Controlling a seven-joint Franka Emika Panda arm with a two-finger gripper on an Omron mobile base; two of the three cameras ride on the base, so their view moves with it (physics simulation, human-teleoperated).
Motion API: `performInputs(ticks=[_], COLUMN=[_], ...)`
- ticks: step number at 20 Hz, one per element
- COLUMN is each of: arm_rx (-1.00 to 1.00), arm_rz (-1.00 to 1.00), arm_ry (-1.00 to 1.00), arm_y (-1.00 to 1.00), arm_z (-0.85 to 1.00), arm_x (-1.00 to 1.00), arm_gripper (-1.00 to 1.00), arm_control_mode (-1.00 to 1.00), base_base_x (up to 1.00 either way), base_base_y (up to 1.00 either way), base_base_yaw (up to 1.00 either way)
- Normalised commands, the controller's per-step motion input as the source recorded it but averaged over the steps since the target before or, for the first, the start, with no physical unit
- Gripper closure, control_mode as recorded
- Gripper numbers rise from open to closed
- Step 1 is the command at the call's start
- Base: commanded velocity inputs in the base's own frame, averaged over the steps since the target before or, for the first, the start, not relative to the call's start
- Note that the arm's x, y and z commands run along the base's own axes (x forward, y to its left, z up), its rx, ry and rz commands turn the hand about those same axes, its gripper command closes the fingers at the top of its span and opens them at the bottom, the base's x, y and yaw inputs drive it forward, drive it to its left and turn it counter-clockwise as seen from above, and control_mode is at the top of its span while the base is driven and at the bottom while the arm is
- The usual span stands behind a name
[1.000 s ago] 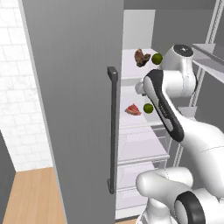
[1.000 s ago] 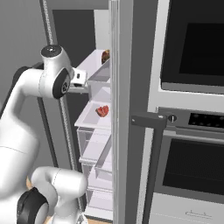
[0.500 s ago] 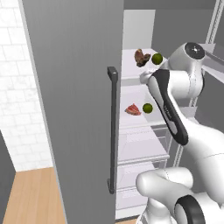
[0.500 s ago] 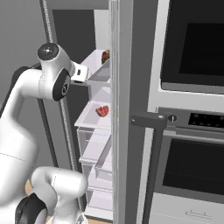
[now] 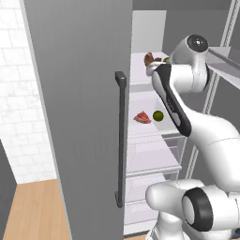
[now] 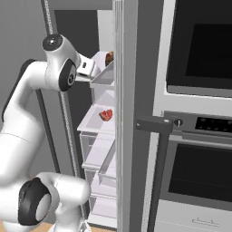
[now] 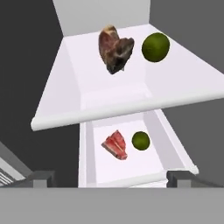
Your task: Place one lime and one steak in each tupperware on the nearby counter, to pack two identical lunches.
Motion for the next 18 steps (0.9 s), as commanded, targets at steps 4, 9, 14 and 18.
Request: performInputs(ticks=[4,9,14,18], arm_rx=[-0.01,-0.04,0.0,0.0], arm_rz=[0.0,0.0,0.0,0.0], arm_ry=[0.0,-0.04,0.0,0.0], arm_y=[-0.03,-0.23,-0.13,0.0], arm_z=[0.0,0.0,0.0,0.0], arm_x=[0.45,0.4,0.78,0.93], arm_gripper=[-1.0,-1.0,-1.0,-1.0], arm_control_mode=[-1.0,-1.0,-1.0,-1.0], base_base_x=[0.0,0.0,0.0,0.0], base_base_y=[0.0,0.0,0.0,0.0], base_base_yaw=[0.0,0.0,0.0,0.0])
